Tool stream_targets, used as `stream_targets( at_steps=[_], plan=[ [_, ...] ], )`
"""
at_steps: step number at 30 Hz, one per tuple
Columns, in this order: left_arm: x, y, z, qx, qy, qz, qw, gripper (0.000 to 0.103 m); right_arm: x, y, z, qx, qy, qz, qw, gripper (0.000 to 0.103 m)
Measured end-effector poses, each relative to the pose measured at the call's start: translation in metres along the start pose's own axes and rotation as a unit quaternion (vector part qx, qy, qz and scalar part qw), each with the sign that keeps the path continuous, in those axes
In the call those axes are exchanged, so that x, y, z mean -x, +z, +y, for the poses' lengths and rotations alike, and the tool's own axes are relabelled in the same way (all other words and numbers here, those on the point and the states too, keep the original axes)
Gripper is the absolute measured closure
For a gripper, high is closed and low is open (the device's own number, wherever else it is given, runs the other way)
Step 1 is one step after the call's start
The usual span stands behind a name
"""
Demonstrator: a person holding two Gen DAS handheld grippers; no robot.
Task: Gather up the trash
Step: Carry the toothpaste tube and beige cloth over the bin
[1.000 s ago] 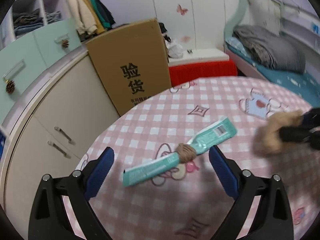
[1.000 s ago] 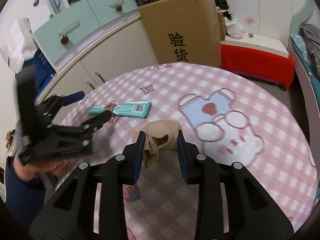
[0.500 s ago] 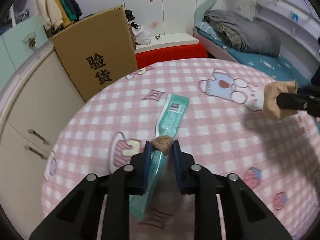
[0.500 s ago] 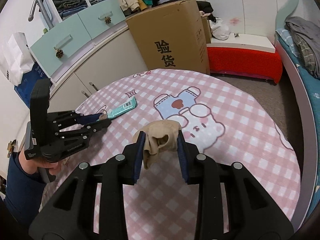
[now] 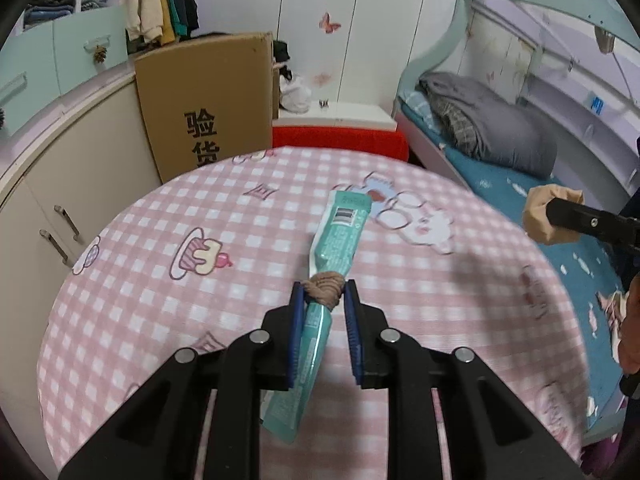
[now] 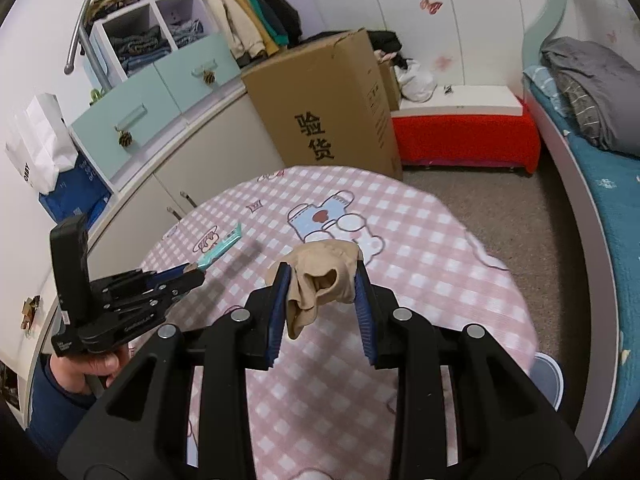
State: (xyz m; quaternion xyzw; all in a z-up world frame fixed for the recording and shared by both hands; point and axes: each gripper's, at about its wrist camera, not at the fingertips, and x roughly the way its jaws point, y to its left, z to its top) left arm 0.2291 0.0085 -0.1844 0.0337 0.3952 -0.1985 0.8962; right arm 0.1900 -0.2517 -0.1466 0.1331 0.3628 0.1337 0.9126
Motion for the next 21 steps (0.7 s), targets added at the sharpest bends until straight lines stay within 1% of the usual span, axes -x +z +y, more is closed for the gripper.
stream_targets(
  at_steps=[4, 7, 12, 19, 21],
  plan=[
    [0.023, 0.005, -0.02, 0.004, -0.007, -0.023, 0.9997, 0.084, 0.026, 0.0, -0.008, -0.006, -0.002, -0.02, 1.0, 0.072],
    [0.046, 0.007, -0.043, 0.005, -0.012, -0.044, 0.999, 0.084, 0.044, 0.0, -0.013, -0.008, -0.002, -0.035, 0.999, 0.072],
    [0.072, 0.014, -0.08, 0.001, -0.024, -0.073, 0.9971, 0.084, 0.075, -0.003, -0.023, -0.013, -0.002, -0.059, 0.998, 0.072],
    [0.091, 0.024, -0.129, -0.015, -0.052, -0.094, 0.9942, 0.084, 0.118, -0.012, -0.05, -0.032, -0.009, -0.094, 0.995, 0.072],
    [0.093, 0.026, -0.145, -0.012, -0.071, -0.095, 0.9928, 0.084, 0.129, -0.015, -0.062, -0.042, -0.014, -0.104, 0.994, 0.072]
  ],
)
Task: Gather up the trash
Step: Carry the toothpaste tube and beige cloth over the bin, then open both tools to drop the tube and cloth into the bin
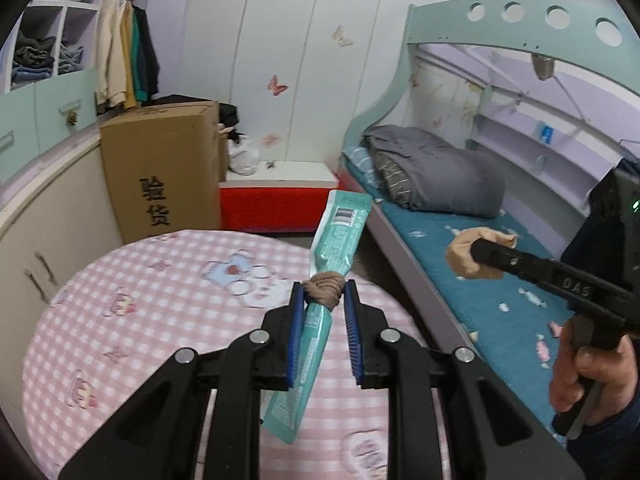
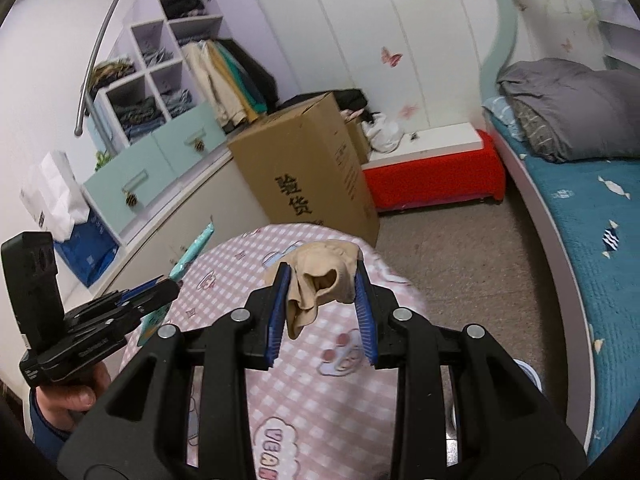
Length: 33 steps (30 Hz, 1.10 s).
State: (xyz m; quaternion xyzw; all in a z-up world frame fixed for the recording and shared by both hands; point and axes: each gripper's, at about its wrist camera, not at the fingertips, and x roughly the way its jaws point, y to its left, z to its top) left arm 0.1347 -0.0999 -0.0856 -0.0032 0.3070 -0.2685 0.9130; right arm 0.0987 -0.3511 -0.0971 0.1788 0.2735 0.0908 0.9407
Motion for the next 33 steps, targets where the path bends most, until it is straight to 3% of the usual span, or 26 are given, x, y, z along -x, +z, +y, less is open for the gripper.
stream_targets(
  at_steps=[7, 16, 25, 33],
  plan=[
    [-0.021, -0.004, -0.047, 0.004, -0.044, 0.009, 0.999, 0.084, 0.033, -0.004, -0.059, -0.044, -0.038, -0.023, 0.998, 0.072],
    [-0.077, -0.015, -0.117, -0.022, -0.09, 0.054, 0.9942, 0.084, 0.053, -0.027, -0.153, -0.116, -0.108, -0.02, 0.987, 0.072],
    [-0.156, -0.039, -0.17, -0.023, -0.114, 0.125, 0.9853, 0.084, 0.046, -0.065, -0.237, -0.185, -0.154, 0.015, 0.97, 0.072],
    [-0.229, -0.071, -0.202, -0.018, -0.116, 0.206, 0.9715, 0.084, 0.014, -0.091, -0.286, -0.218, -0.169, 0.061, 0.959, 0.072]
  ],
)
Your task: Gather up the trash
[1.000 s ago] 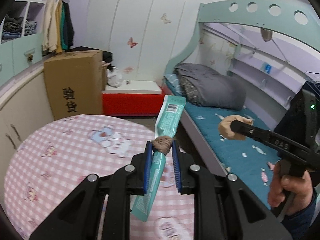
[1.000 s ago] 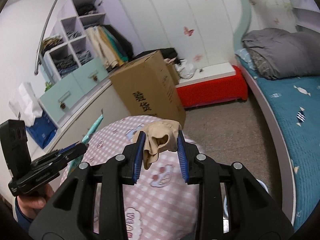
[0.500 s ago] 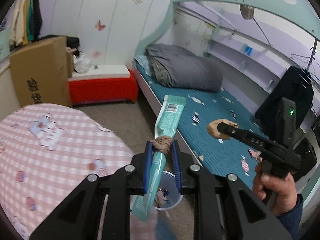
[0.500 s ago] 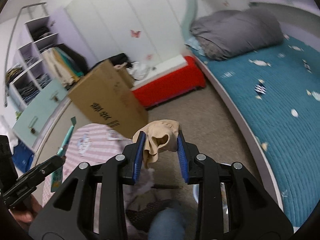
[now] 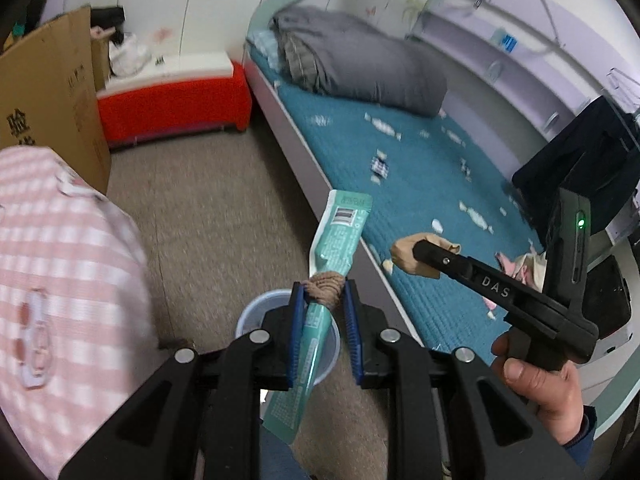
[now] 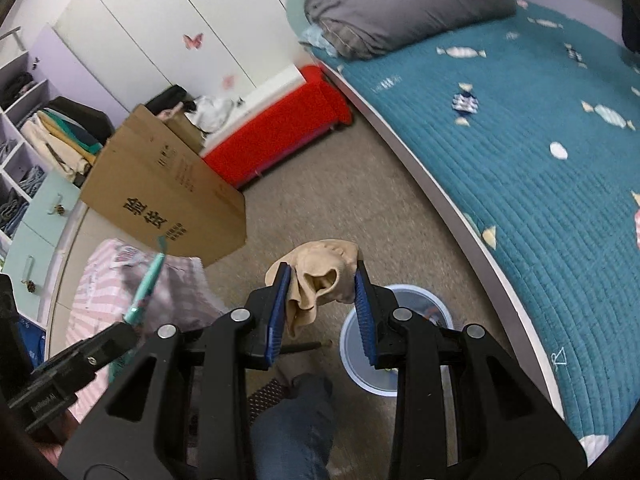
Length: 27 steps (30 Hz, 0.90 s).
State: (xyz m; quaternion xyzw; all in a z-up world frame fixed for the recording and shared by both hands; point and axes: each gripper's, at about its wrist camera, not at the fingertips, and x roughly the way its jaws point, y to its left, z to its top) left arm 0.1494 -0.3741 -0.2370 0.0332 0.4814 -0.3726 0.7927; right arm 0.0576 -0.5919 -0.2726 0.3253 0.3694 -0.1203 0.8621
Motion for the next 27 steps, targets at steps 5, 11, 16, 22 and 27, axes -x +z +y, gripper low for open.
stream_targets(
  at_steps=[5, 11, 16, 22, 27],
  plan=[
    [-0.046, 0.001, -0.001, 0.004, 0.006, 0.046, 0.9989, 0.084, -0.029, -0.004, -0.015, -0.01, -0.007, 0.029, 1.0, 0.072],
    [-0.099, -0.002, -0.001, 0.002, 0.008, 0.111, 0.9937, 0.082, -0.064, -0.011, -0.033, -0.028, -0.013, 0.069, 0.997, 0.064],
    [-0.129, -0.003, 0.007, 0.008, 0.031, 0.151, 0.988, 0.027, -0.086, -0.015, -0.048, -0.059, -0.02, 0.09, 0.994, 0.036],
    [-0.126, 0.003, 0.014, 0.007, 0.071, 0.146, 0.9867, 0.018, -0.079, -0.017, -0.06, -0.09, -0.034, 0.084, 0.992, 0.012],
    [-0.093, 0.007, 0.011, 0.002, 0.083, 0.108, 0.9906, 0.015, -0.06, -0.016, -0.057, -0.102, -0.051, 0.067, 0.991, 0.006]
  ],
)
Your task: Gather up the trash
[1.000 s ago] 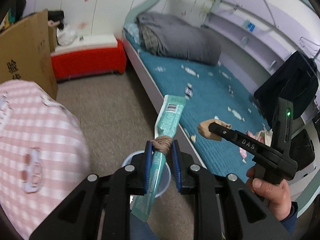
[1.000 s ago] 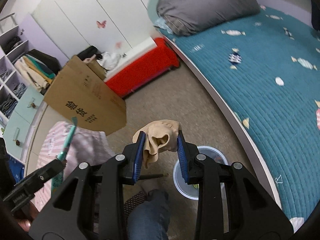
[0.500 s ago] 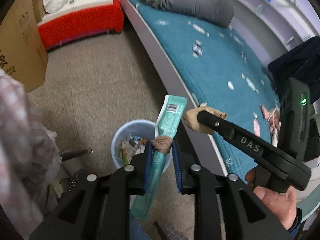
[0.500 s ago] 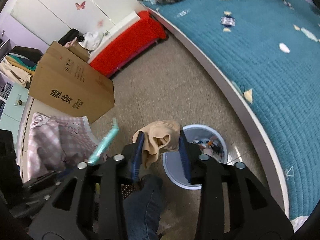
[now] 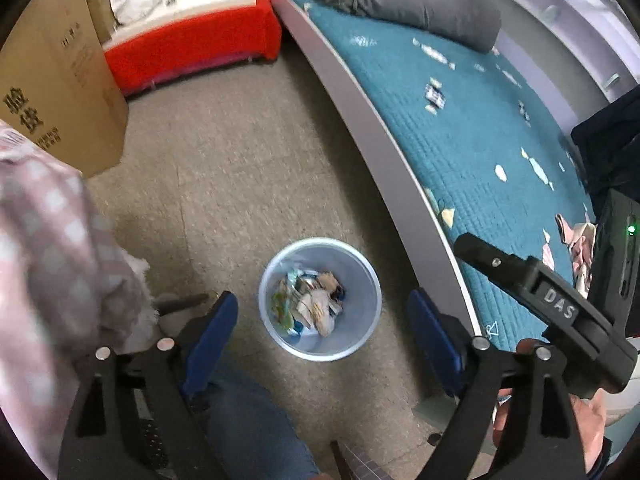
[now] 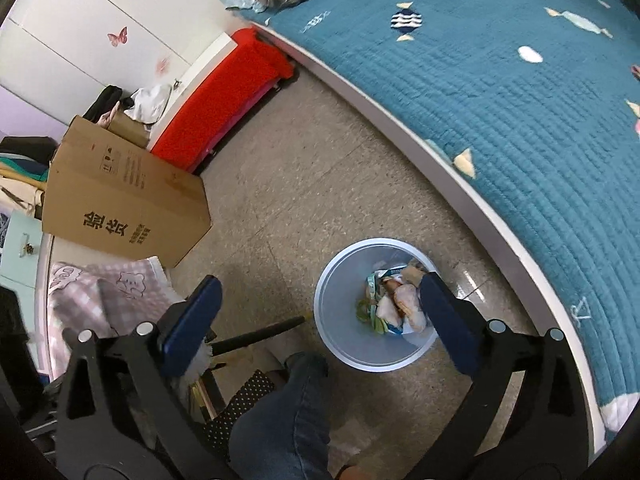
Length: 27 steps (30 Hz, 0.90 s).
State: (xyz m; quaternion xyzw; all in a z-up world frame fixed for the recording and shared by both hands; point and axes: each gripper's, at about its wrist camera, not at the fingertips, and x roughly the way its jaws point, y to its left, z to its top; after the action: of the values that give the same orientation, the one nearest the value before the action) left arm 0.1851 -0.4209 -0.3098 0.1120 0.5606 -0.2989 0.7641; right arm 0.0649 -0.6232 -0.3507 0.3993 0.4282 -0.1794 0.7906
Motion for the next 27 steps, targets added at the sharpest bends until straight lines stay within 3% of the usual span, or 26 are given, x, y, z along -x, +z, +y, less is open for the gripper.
stream_targets(
  at_steps=[3, 7, 14, 19, 27],
  plan=[
    [0.026, -0.003, -0.006, -0.018, 0.031, -0.032, 0.9988, 0.011, 0.016, -0.003, 0.011, 0.014, -0.005, -0.011, 1.0, 0.006],
    [0.07, -0.011, -0.009, -0.029, 0.036, -0.085, 0.9953, 0.009, 0.045, -0.009, 0.034, 0.034, 0.006, -0.031, 0.999, 0.006],
    [0.16, -0.036, 0.0, -0.043, 0.055, -0.178, 0.9814, 0.009, 0.111, -0.023, 0.096, 0.087, 0.028, -0.081, 0.993, 0.006],
    [0.218, -0.057, 0.027, -0.024, 0.082, -0.221, 0.9715, 0.009, 0.157, -0.043, 0.154, 0.137, 0.055, -0.112, 0.983, 0.006],
    [0.309, -0.103, 0.093, 0.029, 0.141, -0.293, 0.9453, 0.009, 0.212, -0.092, 0.24, 0.218, 0.085, -0.141, 0.962, 0.006]
  ],
)
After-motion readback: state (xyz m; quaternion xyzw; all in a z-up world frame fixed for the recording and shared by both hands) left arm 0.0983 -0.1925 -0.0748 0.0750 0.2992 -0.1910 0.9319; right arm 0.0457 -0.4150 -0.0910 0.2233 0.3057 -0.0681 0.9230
